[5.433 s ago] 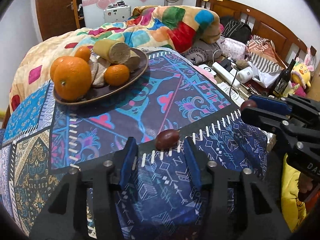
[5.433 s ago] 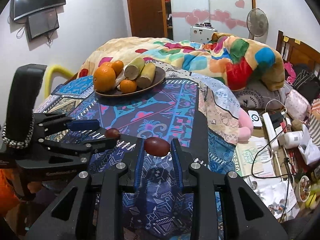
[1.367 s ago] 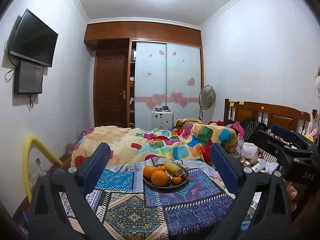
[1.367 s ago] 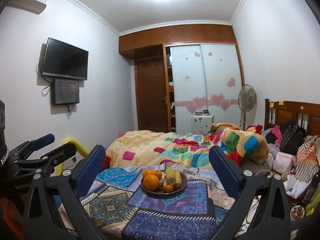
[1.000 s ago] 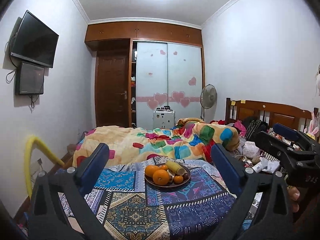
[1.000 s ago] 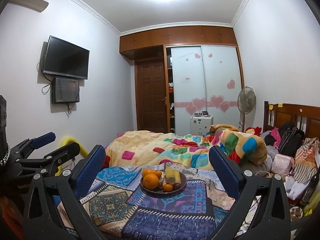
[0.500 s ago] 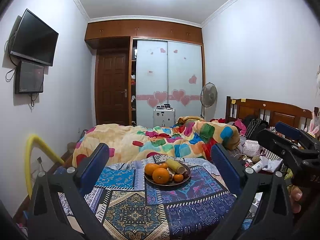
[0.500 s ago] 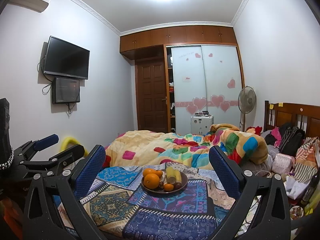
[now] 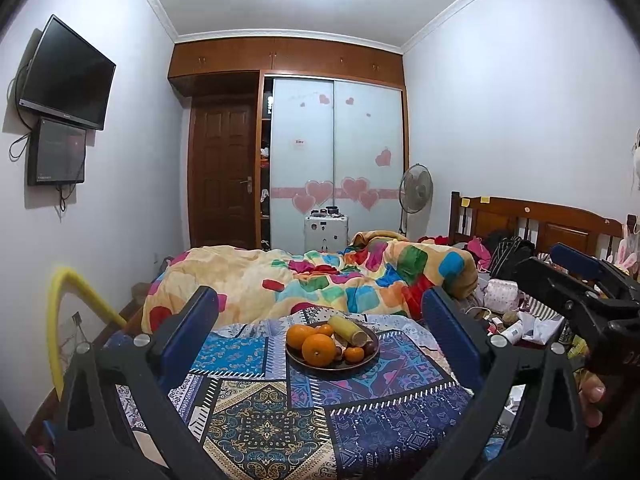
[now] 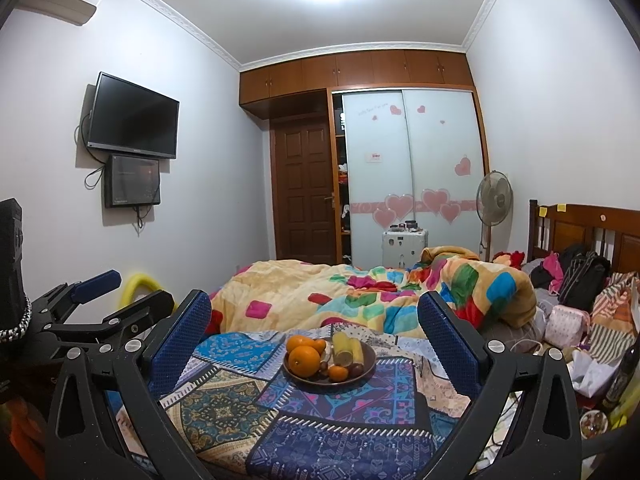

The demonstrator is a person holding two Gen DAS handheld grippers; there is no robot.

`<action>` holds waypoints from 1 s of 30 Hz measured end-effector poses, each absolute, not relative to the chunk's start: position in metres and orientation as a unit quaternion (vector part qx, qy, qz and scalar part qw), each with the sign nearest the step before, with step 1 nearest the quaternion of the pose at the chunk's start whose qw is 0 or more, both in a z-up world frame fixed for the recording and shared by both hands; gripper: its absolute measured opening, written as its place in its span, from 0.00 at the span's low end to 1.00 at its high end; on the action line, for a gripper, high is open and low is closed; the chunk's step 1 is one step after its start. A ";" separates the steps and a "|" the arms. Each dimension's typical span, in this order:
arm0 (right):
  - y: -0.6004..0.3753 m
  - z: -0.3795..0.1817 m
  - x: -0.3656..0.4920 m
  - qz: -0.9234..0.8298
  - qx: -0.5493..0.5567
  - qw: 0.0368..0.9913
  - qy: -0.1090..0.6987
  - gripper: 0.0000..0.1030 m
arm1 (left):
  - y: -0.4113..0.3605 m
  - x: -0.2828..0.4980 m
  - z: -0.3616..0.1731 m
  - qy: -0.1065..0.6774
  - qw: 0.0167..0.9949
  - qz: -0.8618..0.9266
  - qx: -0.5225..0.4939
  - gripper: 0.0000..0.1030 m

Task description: Organize fruits

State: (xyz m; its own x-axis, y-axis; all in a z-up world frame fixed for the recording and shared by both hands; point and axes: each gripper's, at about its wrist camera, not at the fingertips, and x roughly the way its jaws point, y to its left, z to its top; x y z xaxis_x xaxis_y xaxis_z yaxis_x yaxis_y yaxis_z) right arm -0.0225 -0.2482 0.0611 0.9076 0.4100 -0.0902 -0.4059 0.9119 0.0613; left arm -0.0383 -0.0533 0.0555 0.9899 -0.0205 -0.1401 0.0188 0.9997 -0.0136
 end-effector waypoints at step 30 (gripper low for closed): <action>-0.249 0.060 -0.022 0.207 0.022 0.977 0.052 1.00 | -0.054 -0.035 0.055 0.075 0.997 -0.017 -0.008 1.00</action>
State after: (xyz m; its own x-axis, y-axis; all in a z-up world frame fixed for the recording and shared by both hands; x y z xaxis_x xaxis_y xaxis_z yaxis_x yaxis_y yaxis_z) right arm -0.0223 -0.2494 0.0595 0.9088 0.4070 -0.0917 -0.4024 0.9132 0.0646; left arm -0.0352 -0.0540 0.0552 0.9882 -0.0350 -0.1489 0.0327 0.9993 -0.0179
